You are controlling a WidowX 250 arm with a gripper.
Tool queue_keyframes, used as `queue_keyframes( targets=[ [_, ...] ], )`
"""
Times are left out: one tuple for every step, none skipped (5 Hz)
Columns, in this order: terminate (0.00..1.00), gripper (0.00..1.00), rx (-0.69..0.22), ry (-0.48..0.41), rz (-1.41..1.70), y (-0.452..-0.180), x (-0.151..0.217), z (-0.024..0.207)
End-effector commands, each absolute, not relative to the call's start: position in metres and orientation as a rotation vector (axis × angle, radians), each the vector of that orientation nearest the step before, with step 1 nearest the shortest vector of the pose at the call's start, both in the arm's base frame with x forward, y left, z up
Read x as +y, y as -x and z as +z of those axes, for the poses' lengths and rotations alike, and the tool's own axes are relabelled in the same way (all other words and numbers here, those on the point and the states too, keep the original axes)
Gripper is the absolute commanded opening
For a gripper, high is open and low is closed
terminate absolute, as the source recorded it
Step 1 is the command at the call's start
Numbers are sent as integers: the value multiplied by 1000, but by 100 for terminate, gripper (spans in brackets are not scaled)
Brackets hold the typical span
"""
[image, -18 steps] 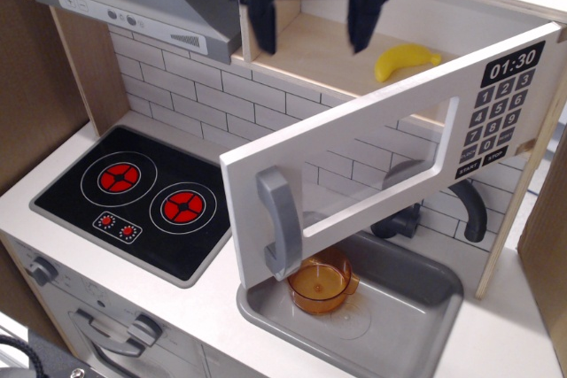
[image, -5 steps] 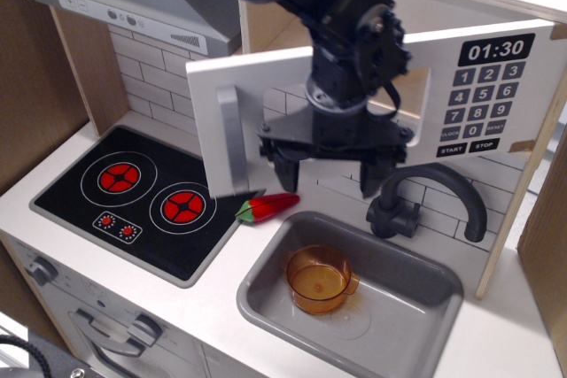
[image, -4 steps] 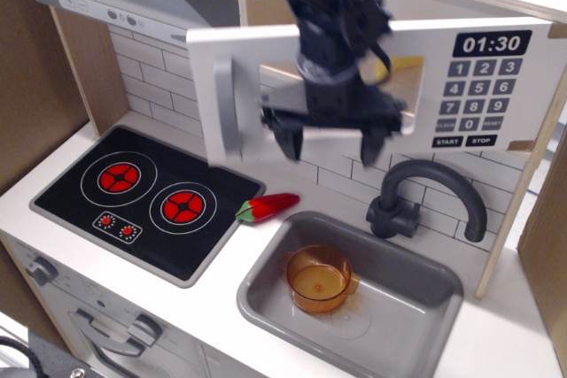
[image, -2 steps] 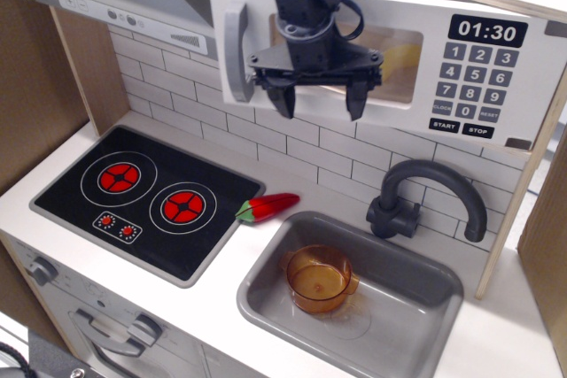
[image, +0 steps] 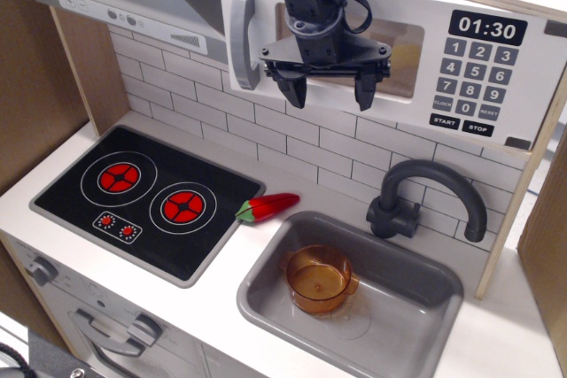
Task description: Close microwave
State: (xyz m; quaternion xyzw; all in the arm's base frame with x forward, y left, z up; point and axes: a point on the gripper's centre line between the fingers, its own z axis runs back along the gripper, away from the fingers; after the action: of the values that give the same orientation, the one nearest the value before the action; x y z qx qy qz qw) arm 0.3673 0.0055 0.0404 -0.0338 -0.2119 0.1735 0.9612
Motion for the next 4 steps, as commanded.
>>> queue_keyframes(
  targets=[
    [0, 100, -513, 74, 378, -392, 13, 66],
    [0, 100, -520, 74, 394, -397, 15, 68],
    [0, 100, -523, 74, 406, -401, 17, 69],
    [0, 100, -532, 76, 416, -405, 18, 70]
  ],
)
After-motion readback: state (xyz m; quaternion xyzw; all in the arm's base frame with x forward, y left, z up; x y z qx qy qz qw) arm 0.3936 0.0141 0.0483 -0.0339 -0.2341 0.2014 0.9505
